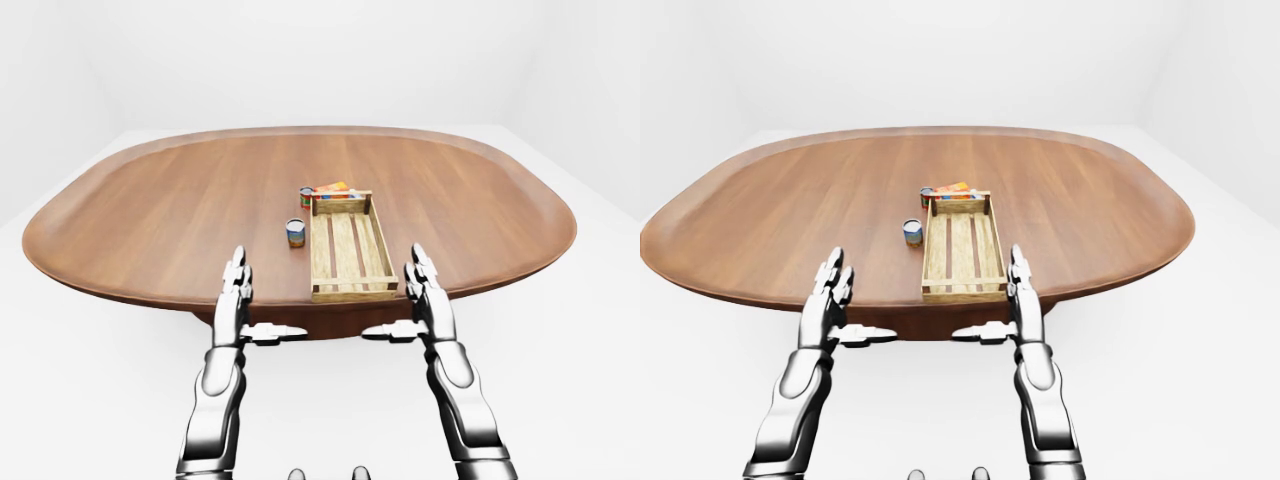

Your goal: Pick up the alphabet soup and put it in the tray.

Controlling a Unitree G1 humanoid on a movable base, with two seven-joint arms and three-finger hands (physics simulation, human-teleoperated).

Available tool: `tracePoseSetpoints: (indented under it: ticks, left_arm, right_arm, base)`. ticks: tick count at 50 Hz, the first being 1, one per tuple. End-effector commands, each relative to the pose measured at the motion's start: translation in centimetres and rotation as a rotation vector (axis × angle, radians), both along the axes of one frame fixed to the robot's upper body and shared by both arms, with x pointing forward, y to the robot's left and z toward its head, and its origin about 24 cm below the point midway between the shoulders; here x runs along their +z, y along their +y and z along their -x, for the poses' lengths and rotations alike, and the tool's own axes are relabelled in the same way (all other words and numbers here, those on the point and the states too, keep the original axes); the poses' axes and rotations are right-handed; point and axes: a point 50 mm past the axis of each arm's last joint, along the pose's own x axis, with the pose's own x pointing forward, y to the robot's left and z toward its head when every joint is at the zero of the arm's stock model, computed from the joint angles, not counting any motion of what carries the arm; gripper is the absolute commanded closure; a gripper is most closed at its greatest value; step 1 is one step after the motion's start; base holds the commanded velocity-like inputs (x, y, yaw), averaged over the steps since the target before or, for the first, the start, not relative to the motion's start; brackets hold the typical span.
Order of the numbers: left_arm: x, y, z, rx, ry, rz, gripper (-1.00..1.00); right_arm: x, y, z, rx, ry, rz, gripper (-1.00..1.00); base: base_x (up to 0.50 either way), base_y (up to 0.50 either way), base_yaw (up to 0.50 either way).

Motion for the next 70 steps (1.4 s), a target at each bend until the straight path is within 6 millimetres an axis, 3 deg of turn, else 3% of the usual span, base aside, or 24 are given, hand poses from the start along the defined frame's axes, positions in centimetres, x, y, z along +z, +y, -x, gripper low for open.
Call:
tracePoseSetpoints:
  ticks: [1,12,18,19,21,29,38,57,60,62,65,69,70]
  left_arm:
    - [2.4,1.2,1.1,-0.001,-0.072,0.007,-1.0]
    - [5.4,1.3,2.5,-0.001,-0.201,0.005,-1.0]
    - [7.6,1.5,3.9,0.003,-0.299,0.008,-1.0]
    - [7.1,1.6,3.9,0.003,-0.274,0.011,-1.0]
    - [8.4,1.9,4.2,0.011,-0.336,0.009,-1.0]
    - [9.6,2.7,4.7,0.032,-0.393,0.015,-1.0]
    - [9.6,3.4,4.4,0.052,-0.392,0.019,-1.0]
    - [10.0,3.9,4.4,0.071,-0.413,0.022,-1.0]
    - [10.2,3.9,4.6,0.072,-0.422,0.021,-1.0]
    - [9.0,3.9,4.4,0.069,-0.368,0.028,-1.0]
    - [10.4,3.9,4.8,0.072,-0.433,0.022,-1.0]
    - [10.4,3.9,4.9,0.073,-0.433,0.022,-1.0]
    - [9.4,3.9,4.6,0.071,-0.387,0.026,-1.0]
  right_arm:
    - [1.2,-0.3,1.1,0.016,-0.04,-0.002,-1.0]
    - [2.2,-0.1,1.9,0.018,-0.057,0.008,-1.0]
    - [3.1,-0.9,2.7,-0.006,-0.085,0.006,-1.0]
    - [3.5,-1.2,3.0,-0.015,-0.101,0.006,-1.0]
    - [3.8,-1.4,3.3,-0.021,-0.116,0.006,-1.0]
    - [4.7,-3.3,4.4,-0.078,-0.151,-0.011,-1.0]
    - [5.4,-4.5,5.5,-0.113,-0.183,-0.03,-1.0]
    - [5.7,-4.3,5.7,-0.096,-0.198,-0.05,-1.0]
    - [5.6,-4.1,5.7,-0.082,-0.196,-0.05,-1.0]
    - [5.7,-4.2,5.7,-0.086,-0.201,-0.053,-1.0]
    - [5.7,-4.2,5.6,-0.084,-0.197,-0.051,-1.0]
    - [5.7,-4.2,5.7,-0.086,-0.2,-0.054,-1.0]
    - [5.7,-4.1,5.7,-0.085,-0.201,-0.053,-1.0]
  base:
    - [0.0,0.0,0.0]
    - [0.0,0.0,0.0]
    - [0.0,0.0,0.0]
    - [0.0,0.0,0.0]
    - [0.0,0.0,0.0]
    - [0.0,0.0,0.0]
    - [0.0,0.0,0.0]
    - [0.0,0.0,0.0]
    - [0.0,-0.35,0.0]
    - [0.0,-0.5,0.0]
    - [0.0,-0.5,0.0]
    - [0.0,-0.48,0.0]
    - [0.0,-0.43,0.0]
